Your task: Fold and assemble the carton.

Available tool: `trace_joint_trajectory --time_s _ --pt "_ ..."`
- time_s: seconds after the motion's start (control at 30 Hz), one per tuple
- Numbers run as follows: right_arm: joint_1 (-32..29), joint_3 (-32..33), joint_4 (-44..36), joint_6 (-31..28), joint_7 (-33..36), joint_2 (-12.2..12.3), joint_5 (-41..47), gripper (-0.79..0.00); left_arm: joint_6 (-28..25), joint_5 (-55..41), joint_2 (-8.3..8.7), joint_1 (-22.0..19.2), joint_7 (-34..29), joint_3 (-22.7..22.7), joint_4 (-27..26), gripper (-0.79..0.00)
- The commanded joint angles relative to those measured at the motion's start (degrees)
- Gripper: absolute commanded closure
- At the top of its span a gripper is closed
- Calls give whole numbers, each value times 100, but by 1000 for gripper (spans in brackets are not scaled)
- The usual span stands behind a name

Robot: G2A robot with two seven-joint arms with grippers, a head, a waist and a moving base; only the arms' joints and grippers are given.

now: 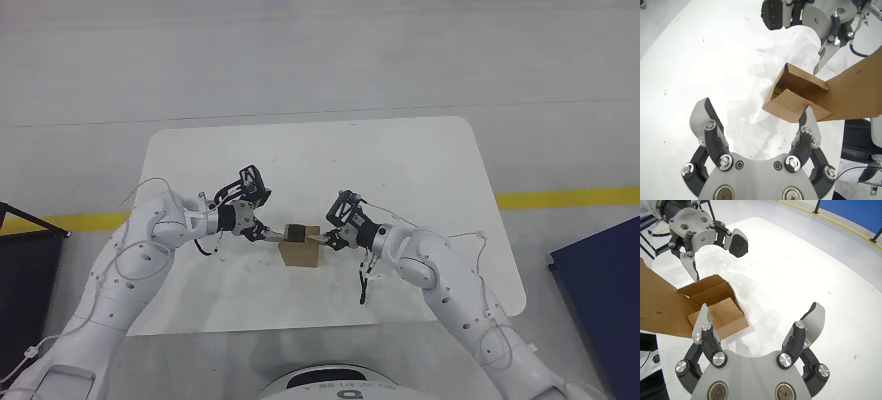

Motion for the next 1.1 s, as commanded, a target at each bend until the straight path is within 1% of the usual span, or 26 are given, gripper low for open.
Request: trace_joint_trajectory --time_s 0.0,0.23,0.53,0.6,0.73,0.77,0.83,0.93,1.0,1.07 --pt "52 -50 64 1 61 -10 0 -785 1 86 -37 -118 77 152 100 -785" --pt "141 -141 186 11 229 -24 30 -785 -53 246 -113 -400 146 471 380 -785" --pt "216 -160 215 -49 293 -23 87 -785 -11 320 -200 -631 201 800 529 -785" --pt "220 -118 215 -31 182 -23 182 -785 -2 330 -220 -691 213 862 573 -785" --pt "80 229 91 -6 -428 1 738 -785 -1 326 -247 -800 259 934 670 -785" --pt "11 335 35 -98 -568 18 881 -785 2 329 -252 -822 263 948 692 -785" --pt "-130 517 -153 -487 -790 63 1116 -785 -3 329 -259 -861 274 966 735 -785" --pt "-326 679 -398 -1317 -918 135 1418 -785 0 334 -267 -901 290 993 775 -785" --pt "-383 663 -504 -1780 -756 170 1564 -785 -4 332 -272 -925 299 1013 798 -785" --pt "-374 553 -571 -1962 -433 187 1573 -785 -9 324 -279 -952 302 1034 821 -785"
